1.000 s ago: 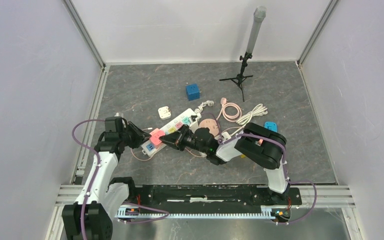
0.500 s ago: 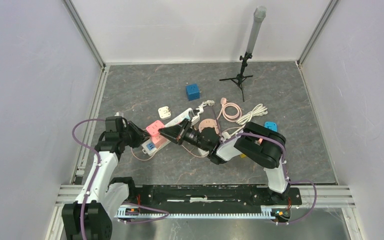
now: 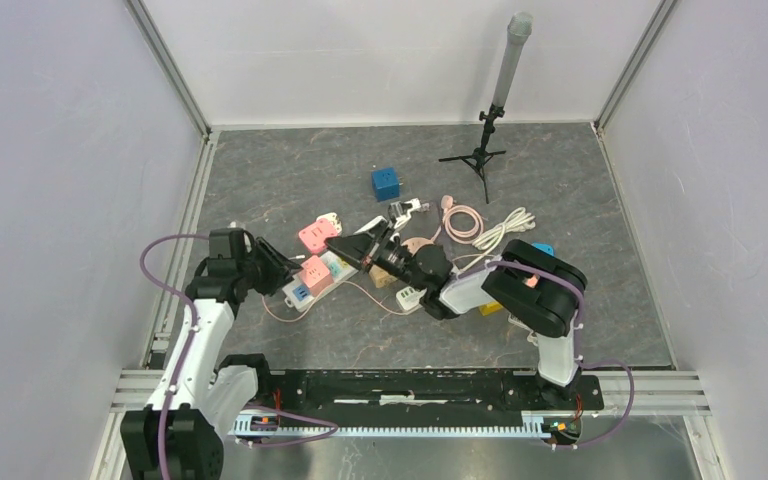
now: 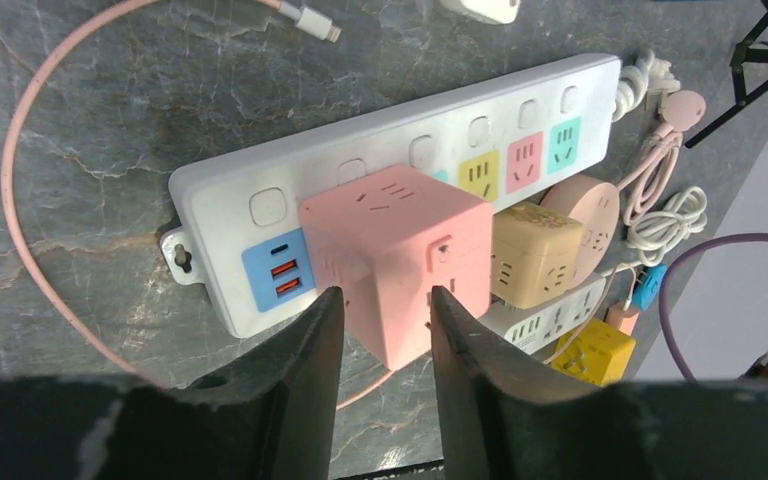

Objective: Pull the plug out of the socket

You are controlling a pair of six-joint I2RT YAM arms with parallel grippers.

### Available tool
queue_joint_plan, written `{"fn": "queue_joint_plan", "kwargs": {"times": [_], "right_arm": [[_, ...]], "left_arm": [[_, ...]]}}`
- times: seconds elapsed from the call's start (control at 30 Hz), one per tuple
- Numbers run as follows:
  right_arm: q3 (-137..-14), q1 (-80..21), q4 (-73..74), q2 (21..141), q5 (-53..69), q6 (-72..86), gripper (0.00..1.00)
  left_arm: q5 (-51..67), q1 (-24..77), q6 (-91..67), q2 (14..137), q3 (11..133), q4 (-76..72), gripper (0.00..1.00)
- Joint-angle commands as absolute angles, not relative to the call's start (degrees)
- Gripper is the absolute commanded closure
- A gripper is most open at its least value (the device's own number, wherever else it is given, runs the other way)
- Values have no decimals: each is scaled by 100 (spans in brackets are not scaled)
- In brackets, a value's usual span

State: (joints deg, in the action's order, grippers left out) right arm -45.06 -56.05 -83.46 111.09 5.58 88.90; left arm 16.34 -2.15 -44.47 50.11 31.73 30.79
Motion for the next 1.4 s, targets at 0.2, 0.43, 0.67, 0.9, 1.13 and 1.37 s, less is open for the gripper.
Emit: {"fn": "queue_joint_plan", "kwargs": {"times": [0.2,0.43,0.67,0.9,1.13,1.37], "right_arm": [[-4933,-4918,-6416,10693,540,7237,100],[-6020,-4376,-4949,11372,256,5918,88],[-6834,-4035,-4413,12146,464,5675,79],[-7106,-3925,-4044,12482,370,5540,60],[-6946,-3885,-4122,12333,464,5446,43],[-6746,-3891,-4185,11504,895,4735,27]], "left_arm": [[1034,-203,-3888,4810,4242,3829,35],[1533,-207,-3692,4873,4331,3936,21],[1603,-203,-3499,5110,4356,4048,14],[1497,-203,-3686,5137,4290,3946,15],[1331,-208,-3718,5062,4282,3954,15],[883,-203,-3804,4916,4219,4118,15]]}}
